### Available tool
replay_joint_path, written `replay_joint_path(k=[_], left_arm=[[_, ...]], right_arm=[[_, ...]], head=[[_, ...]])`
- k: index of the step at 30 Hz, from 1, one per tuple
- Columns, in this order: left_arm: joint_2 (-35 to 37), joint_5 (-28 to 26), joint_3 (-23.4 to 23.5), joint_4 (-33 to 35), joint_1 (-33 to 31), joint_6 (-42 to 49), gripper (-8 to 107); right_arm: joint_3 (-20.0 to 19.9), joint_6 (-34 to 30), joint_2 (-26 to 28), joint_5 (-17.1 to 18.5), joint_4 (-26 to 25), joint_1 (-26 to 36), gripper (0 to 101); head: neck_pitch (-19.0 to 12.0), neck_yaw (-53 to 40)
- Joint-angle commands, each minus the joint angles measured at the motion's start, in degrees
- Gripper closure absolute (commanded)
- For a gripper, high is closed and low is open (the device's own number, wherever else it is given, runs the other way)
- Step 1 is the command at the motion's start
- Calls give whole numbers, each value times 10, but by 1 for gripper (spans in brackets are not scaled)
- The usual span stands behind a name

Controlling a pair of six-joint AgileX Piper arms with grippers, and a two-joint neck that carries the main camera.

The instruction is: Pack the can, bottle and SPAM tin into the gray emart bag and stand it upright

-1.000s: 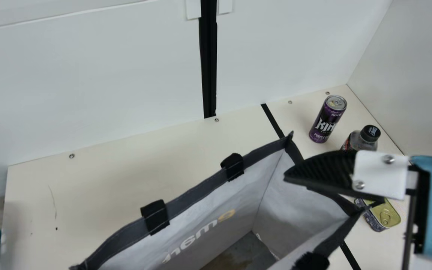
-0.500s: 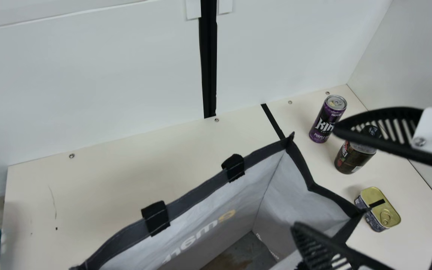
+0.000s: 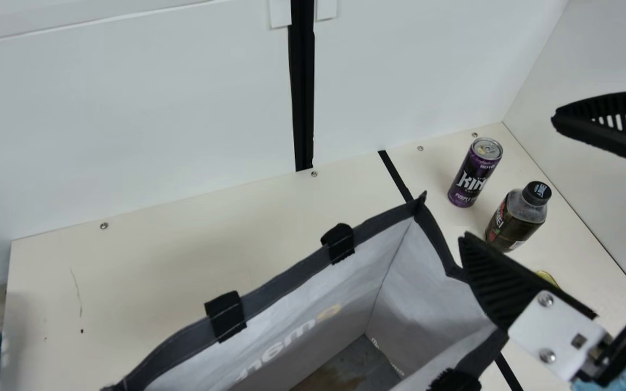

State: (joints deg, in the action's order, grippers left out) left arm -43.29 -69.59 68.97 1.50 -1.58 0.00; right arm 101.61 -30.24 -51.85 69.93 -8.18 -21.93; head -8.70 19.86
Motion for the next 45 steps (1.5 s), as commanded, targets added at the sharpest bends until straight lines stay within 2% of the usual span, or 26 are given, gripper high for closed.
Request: replay_joint_path(k=[1,13,23,31,37,45], left_arm=[[0,0,0,0,0,0,9],[0,0,0,0,0,0,9],[0,0,0,0,0,0,9],[0,0,0,0,0,0,9],[0,0,0,0,0,0,9],[0,0,0,0,0,0,9]], right_arm=[[1,3,-4,0,2,19,6],[5,15,-34,0,44,143,6],[2,-6,-68,0,126,282,6],[-7,-50,-96,0,204,391,6],[-21,-76,-112,0,242,446,6],[-50,-85,-123,0,258,486,6]], head=[[-13,1],[-13,1],[-13,1],[-13,1],[-13,1],[-13,1]])
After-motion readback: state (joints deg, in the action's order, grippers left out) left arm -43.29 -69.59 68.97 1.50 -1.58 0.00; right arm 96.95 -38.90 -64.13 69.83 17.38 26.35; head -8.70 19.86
